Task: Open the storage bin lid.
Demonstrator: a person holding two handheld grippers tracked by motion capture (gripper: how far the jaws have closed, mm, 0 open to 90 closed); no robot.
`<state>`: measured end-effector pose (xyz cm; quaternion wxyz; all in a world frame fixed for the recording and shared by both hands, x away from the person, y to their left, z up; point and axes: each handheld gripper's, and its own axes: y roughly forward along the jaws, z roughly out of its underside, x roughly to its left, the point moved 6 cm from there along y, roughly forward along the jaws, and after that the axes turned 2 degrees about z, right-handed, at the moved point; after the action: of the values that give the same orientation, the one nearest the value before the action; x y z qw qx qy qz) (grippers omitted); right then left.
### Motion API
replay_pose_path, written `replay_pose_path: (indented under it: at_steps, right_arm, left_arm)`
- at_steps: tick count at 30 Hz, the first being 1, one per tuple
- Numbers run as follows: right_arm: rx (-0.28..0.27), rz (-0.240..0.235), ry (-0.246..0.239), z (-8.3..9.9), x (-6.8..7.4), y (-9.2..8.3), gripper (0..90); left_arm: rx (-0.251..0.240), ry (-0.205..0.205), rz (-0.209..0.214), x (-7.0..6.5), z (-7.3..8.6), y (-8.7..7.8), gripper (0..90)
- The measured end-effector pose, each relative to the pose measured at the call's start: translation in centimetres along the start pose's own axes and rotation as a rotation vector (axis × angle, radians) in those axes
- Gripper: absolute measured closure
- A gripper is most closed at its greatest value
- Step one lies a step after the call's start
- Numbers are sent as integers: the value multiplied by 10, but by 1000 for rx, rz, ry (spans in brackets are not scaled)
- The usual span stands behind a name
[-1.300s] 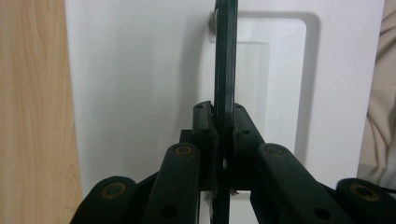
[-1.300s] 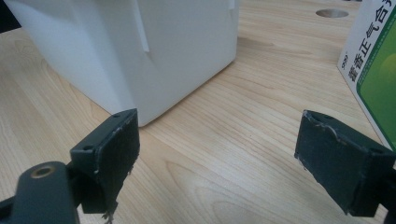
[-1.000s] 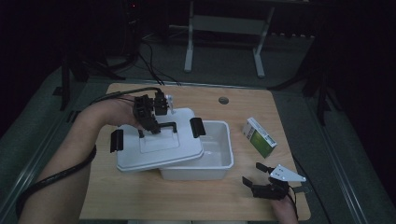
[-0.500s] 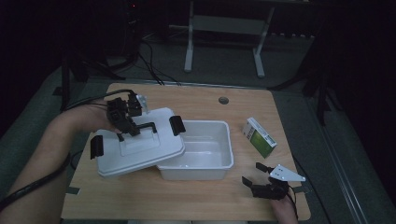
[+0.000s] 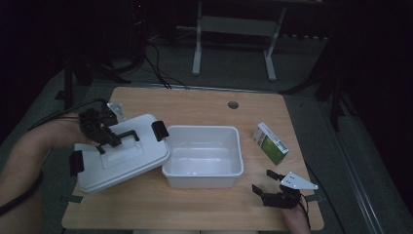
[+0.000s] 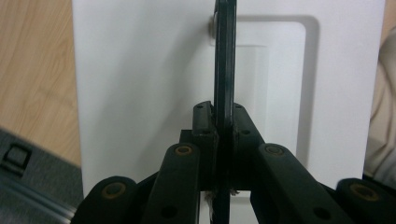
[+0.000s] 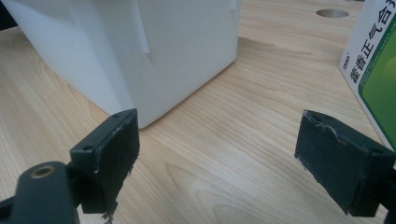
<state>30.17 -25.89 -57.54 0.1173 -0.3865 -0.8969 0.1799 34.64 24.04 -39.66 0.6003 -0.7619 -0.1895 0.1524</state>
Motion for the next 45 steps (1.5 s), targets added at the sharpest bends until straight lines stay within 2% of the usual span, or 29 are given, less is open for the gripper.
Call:
replay_pose_path:
  at_steps: [1, 3, 4, 8, 14, 22, 24, 26, 27, 28, 29, 33, 38, 45]
  right_arm:
    - [0, 0, 0, 0, 0, 0, 134]
    - [-2, -1, 3, 0, 0, 0, 134]
    - [-2, -1, 3, 0, 0, 0, 134]
    - [-5, 1, 3, -1, 0, 0, 134]
    - [-4, 5, 2, -1, 0, 0, 134]
    - [-8, 2, 8, -1, 0, 0, 134]
    - [-8, 2, 8, -1, 1, 0, 134]
    - [-7, 2, 6, 0, 1, 0, 134]
    - [-7, 2, 6, 0, 1, 0, 134]
    - [-7, 0, 4, 0, 1, 1, 134]
    - [-7, 0, 4, 0, 1, 1, 134]
    - [0, -1, -1, 0, 2, 1, 134]
    - [3, -2, -6, 1, 3, 2, 134]
    - [0, -5, -1, 1, 3, 1, 134]
  left_arm:
    - [0, 0, 0, 0, 0, 0, 837]
    - [-13, -27, 2, 2, 13, 1, 837]
    - [-13, -27, 2, 2, 13, 1, 837]
    - [-10, -62, 0, 6, 31, 8, 837]
    - [-18, -86, 9, 9, 43, 21, 836]
    - [15, -109, 20, 12, 59, 54, 836]
    - [-3, -123, 33, 13, 62, 67, 837]
    - [-20, -127, 40, 14, 63, 75, 836]
    - [-20, -127, 40, 14, 63, 75, 836]
    - [-17, -130, 47, 15, 64, 84, 836]
    - [-17, -130, 47, 15, 64, 84, 836]
    - [-23, -129, 67, 17, 59, 101, 836]
    - [-20, -122, 64, 18, 55, 112, 836]
    - [-33, -118, 84, 22, 49, 130, 836]
